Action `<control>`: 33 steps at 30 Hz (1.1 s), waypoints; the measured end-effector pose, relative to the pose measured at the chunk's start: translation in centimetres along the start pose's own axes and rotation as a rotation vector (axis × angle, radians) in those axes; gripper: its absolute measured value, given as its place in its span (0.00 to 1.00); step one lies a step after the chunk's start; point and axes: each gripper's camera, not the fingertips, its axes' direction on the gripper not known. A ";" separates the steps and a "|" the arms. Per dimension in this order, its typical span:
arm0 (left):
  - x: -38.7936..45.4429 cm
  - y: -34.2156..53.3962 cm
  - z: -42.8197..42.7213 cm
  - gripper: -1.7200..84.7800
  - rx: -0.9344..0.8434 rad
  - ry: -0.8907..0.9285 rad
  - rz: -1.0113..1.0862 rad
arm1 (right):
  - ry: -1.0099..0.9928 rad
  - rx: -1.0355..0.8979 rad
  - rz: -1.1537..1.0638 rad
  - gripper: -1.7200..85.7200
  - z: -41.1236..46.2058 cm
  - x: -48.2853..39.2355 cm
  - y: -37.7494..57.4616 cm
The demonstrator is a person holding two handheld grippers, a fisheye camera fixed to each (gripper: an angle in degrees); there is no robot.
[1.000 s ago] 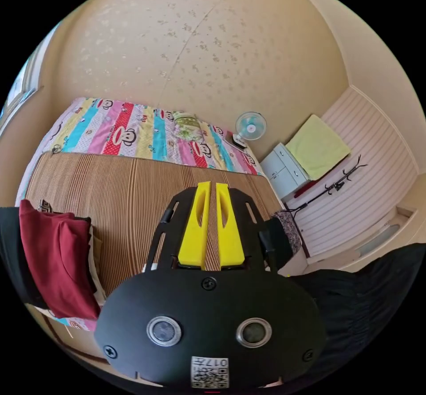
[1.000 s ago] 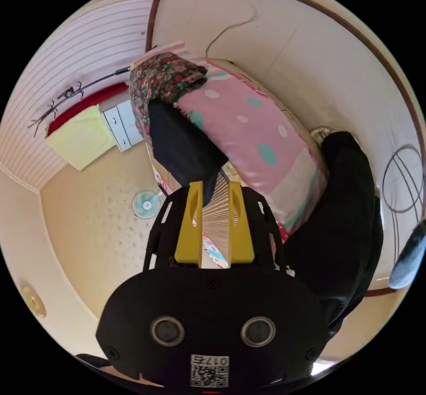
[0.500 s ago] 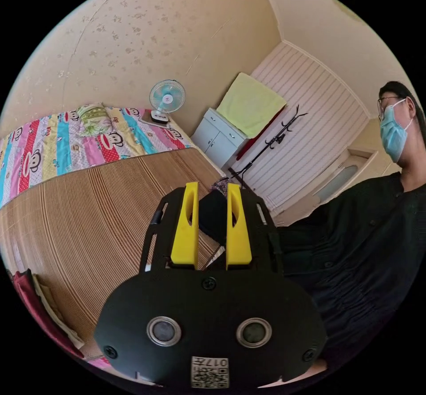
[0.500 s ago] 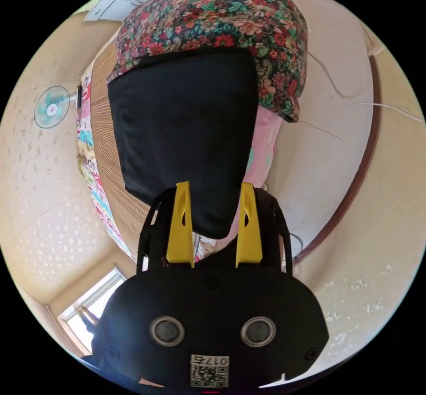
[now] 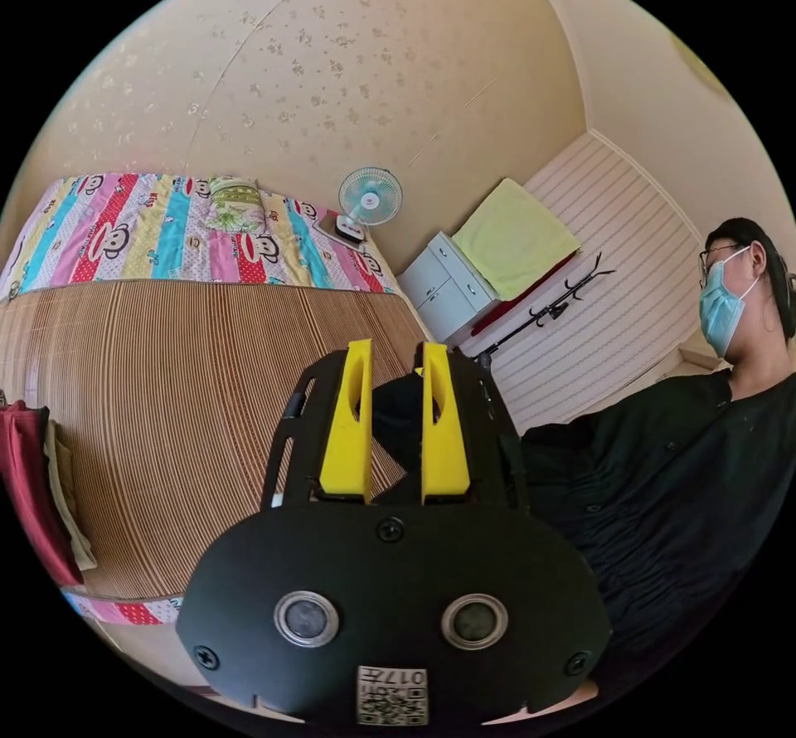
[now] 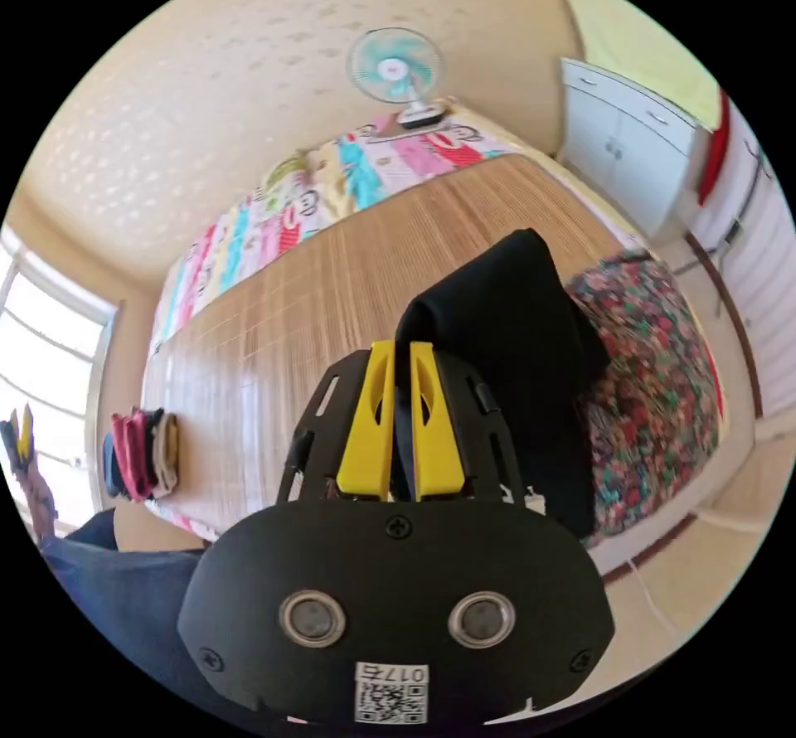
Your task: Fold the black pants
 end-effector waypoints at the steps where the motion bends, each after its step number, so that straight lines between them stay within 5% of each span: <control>1: -0.4 -0.2 0.9 0.13 -0.010 0.013 -0.007 | -0.168 -0.058 -0.079 0.06 1.6 -1.5 -2.0; 5: -0.8 -1.1 3.2 0.13 0.005 0.031 0.020 | -0.497 -0.001 0.005 0.07 2.6 -1.0 -3.0; 15: -2.9 -1.4 9.3 0.13 -0.132 -0.017 0.062 | 0.080 -0.102 0.932 0.11 1.1 18.5 16.5; 28: -3.3 -2.6 17.1 0.14 -0.194 0.030 0.173 | -0.235 -0.133 1.088 0.12 5.3 21.3 21.6; 33: -4.6 -0.4 17.5 0.13 -0.157 -0.014 0.128 | -0.331 0.062 0.936 0.06 1.0 18.6 21.3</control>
